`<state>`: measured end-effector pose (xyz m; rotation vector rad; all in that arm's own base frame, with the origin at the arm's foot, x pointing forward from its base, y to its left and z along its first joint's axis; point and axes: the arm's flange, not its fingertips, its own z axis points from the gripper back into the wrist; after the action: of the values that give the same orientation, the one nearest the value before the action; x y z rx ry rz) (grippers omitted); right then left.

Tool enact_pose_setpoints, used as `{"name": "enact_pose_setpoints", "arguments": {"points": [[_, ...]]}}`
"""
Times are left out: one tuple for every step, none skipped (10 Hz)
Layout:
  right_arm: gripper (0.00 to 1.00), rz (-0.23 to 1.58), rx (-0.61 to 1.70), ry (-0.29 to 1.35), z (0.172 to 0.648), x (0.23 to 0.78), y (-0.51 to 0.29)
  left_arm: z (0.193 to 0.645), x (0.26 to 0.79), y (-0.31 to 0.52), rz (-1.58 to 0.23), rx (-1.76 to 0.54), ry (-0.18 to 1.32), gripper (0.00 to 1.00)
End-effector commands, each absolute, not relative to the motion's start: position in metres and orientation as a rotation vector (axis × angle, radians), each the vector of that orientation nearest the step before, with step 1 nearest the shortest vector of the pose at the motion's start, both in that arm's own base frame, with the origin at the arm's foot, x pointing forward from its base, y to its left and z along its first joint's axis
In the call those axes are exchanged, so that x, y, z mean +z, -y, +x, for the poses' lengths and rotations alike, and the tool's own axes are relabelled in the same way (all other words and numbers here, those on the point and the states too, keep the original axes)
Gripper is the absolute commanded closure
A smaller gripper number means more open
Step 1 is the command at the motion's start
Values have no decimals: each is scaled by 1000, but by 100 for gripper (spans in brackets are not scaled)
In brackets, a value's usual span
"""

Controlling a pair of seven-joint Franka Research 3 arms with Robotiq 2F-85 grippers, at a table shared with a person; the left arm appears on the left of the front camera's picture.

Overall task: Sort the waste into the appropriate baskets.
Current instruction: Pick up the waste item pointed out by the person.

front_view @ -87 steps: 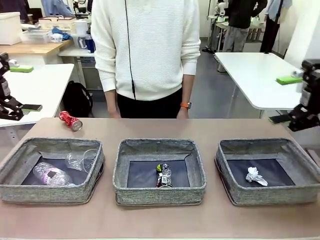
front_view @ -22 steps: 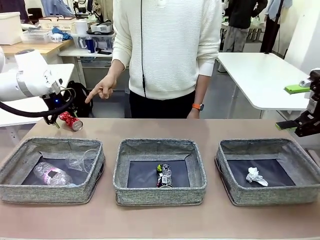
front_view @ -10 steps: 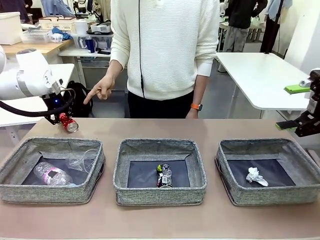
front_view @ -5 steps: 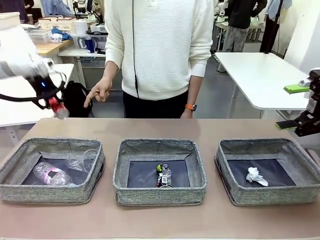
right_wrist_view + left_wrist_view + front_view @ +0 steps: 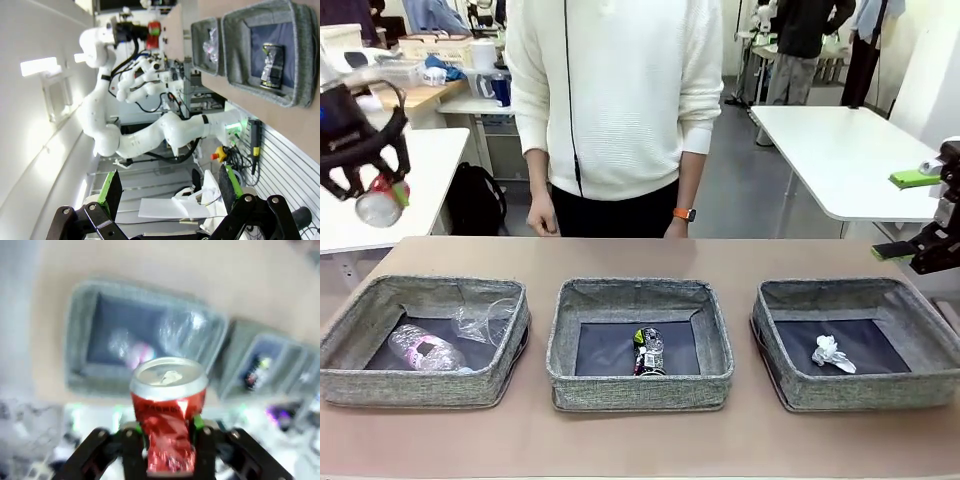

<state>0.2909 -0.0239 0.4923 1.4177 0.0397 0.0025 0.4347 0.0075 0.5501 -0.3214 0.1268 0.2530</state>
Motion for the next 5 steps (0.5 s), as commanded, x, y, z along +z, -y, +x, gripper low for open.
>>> {"name": "enact_pose_setpoints", "arguments": {"points": [[0, 1434, -12, -50, 291, 498, 23, 399, 532, -5, -309, 105, -130, 100], [0, 1434, -12, -50, 291, 498, 23, 391, 525, -4, -382, 75, -59, 100], [0, 1434, -12, -50, 291, 498, 23, 407, 543, 0, -322, 178, -170, 100], [0, 1434, -12, -50, 291, 498, 23, 407, 543, 0, -322, 178, -170, 100], [0, 1434, -12, -50, 291, 498, 23, 407, 543, 0, -322, 178, -170, 100]]}}
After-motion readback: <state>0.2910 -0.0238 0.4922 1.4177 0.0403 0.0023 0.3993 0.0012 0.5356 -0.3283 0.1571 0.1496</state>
